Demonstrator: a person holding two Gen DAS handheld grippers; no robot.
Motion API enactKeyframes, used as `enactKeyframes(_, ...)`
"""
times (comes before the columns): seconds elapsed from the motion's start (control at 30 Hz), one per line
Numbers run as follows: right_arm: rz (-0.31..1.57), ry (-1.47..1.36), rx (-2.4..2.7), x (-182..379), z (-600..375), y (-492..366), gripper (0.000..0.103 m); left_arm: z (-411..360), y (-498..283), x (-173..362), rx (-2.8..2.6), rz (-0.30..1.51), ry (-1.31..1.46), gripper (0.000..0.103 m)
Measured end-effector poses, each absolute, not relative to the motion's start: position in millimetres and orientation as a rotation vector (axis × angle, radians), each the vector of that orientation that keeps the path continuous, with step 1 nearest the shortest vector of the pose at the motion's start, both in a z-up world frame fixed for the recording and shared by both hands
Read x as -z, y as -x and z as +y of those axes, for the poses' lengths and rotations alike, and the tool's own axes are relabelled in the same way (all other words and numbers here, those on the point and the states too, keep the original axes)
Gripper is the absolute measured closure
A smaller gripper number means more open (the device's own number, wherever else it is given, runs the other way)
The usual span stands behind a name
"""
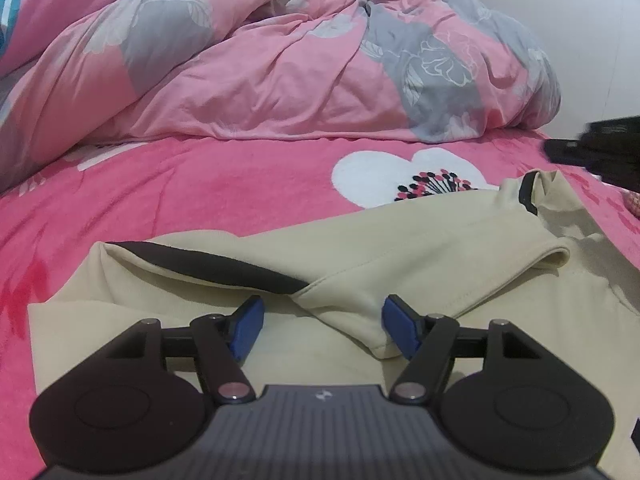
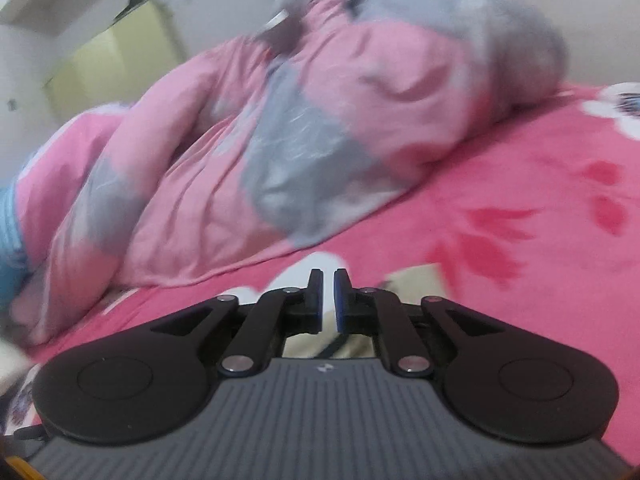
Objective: Fold clothes
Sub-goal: 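Open the left tool while the right tool opens to release the collar, then pull both tools back from the folded hoodie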
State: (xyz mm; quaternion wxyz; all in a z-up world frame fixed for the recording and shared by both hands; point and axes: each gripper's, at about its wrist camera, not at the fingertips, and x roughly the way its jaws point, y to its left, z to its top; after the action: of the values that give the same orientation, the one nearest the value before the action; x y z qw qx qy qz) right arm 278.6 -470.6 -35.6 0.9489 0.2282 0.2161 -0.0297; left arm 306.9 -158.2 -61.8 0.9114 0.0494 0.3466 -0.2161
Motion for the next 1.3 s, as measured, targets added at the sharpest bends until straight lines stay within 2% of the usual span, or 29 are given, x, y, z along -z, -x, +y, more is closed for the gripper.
enactKeyframes(0.1,0.541,-0.452,0.099,59,-476,-311,0.097,-158,-307,61,0.448,0.713,-0.098,0.034)
enactKeyframes(0.13,0.578,-0.469,0.171,71,-483,-315,0.103,-158,-307,61,0.448,0.712,-0.098,0.034)
enactKeyframes(0.23,0.536,-0.717,0.213,80,-509,-297,0.103,-158,-307,61,0.448,0.709,-0.099,0.034)
enactKeyframes(0.27,0.533,-0.678,0.181,70,-500,-291,0.098,-158,-307,62,0.449,0.709,-0.097,0.034)
enactKeyframes(0.33,0.53,-0.585,0.109,51,-480,-277,0.096,-157,-307,62,0.449,0.708,-0.095,0.034)
enactKeyframes(0.43,0.562,-0.492,-0.149,32,-442,-265,0.087,-157,-306,62,0.449,0.707,-0.096,0.034)
enactKeyframes(0.5,0.612,-0.367,-0.236,34,-415,-263,0.084,-158,-306,62,0.448,0.707,-0.098,0.034)
enactKeyframes(0.6,0.693,-0.151,-0.224,69,-387,-269,0.084,-153,-305,58,0.451,0.709,-0.076,0.035)
enactKeyframes(0.77,0.641,-0.181,-0.204,41,-389,-254,0.083,-147,-293,52,0.426,0.682,-0.107,0.036)
enactKeyframes(0.97,0.675,-0.121,-0.202,66,-386,-257,0.083,-152,-286,43,0.394,0.705,-0.162,0.036)
enactKeyframes(1.13,0.64,-0.186,-0.186,30,-384,-222,0.082,-133,-255,23,0.392,0.7,-0.134,0.036)
enactKeyframes(1.3,0.625,-0.243,-0.213,18,-381,-174,0.082,-118,-214,6,0.398,0.699,-0.084,0.036)
